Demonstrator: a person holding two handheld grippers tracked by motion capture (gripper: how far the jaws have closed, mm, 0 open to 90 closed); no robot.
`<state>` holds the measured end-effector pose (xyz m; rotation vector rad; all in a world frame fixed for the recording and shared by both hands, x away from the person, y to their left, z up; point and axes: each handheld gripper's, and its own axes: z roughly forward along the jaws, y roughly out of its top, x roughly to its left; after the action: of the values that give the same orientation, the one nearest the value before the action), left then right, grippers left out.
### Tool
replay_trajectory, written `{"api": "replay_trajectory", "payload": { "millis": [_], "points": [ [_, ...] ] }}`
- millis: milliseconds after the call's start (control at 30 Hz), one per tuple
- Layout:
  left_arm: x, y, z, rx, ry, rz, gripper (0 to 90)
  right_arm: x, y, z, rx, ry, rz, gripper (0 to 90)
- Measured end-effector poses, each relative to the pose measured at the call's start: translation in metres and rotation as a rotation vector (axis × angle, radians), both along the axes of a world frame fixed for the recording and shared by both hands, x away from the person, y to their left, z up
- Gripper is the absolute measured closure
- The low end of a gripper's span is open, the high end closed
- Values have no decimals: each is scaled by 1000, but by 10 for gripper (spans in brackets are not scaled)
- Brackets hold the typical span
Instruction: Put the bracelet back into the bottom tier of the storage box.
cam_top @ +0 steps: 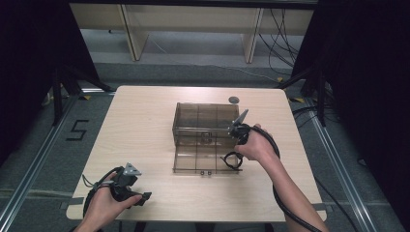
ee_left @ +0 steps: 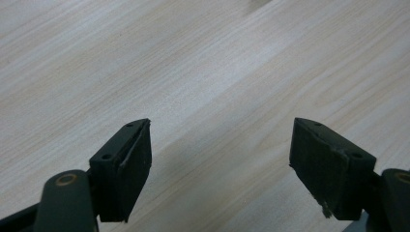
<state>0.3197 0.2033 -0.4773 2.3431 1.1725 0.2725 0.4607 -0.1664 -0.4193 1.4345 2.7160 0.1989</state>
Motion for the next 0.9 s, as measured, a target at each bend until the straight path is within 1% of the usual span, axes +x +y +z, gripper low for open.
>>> {"api": "replay_trajectory", "payload": {
  "millis": [67, 100, 133, 200, 233, 333, 500, 533, 600, 700, 767, 800, 833, 867, 900],
  "points": [
    [0, 0, 0, -1, 0, 2, 230, 1, 2, -2, 8, -13, -29, 846],
    [0, 0, 0, -1, 0, 1, 230, 1, 2, -2, 8, -13, -29, 846],
    [0, 0, 0, -1, 0, 1, 229, 2, 2, -2, 1, -16, -24, 846],
    [0, 0, 0, -1, -1, 1, 229, 3, 2, -1, -2, -5, -6, 846],
    [0, 0, 0, -1, 0, 1, 229, 4, 2, -2, -1, -15, -5, 846],
    [0, 0, 0, -1, 1, 2, 229, 5, 3, -4, 3, -17, 3, 846],
    [0, 0, 0, -1, 1, 1, 229, 7, 5, -7, -3, -27, 7, 846],
    [0, 0, 0, -2, 1, 2, 230, 7, 7, -6, -7, -13, -1, 845],
    [0, 0, 0, -2, 0, 1, 230, 8, 7, -7, -6, -25, 8, 845],
    [0, 0, 0, -2, 0, 0, 230, 9, 9, -7, -4, -15, -7, 845],
    [0, 0, 0, -2, 1, 1, 229, 9, 9, -8, -8, -15, 5, 845],
    [0, 0, 0, -1, 3, -1, 229, 9, 10, -9, -3, -17, 1, 845],
    [0, 0, 0, -1, 4, -1, 230, 10, 10, -9, -8, -13, -1, 845],
    [0, 0, 0, -2, 4, -1, 229, 11, 9, -9, -5, -13, 19, 845],
    [0, 0, 0, -2, 4, 0, 230, 11, 10, -10, -7, -11, 20, 845]
  ]
}}
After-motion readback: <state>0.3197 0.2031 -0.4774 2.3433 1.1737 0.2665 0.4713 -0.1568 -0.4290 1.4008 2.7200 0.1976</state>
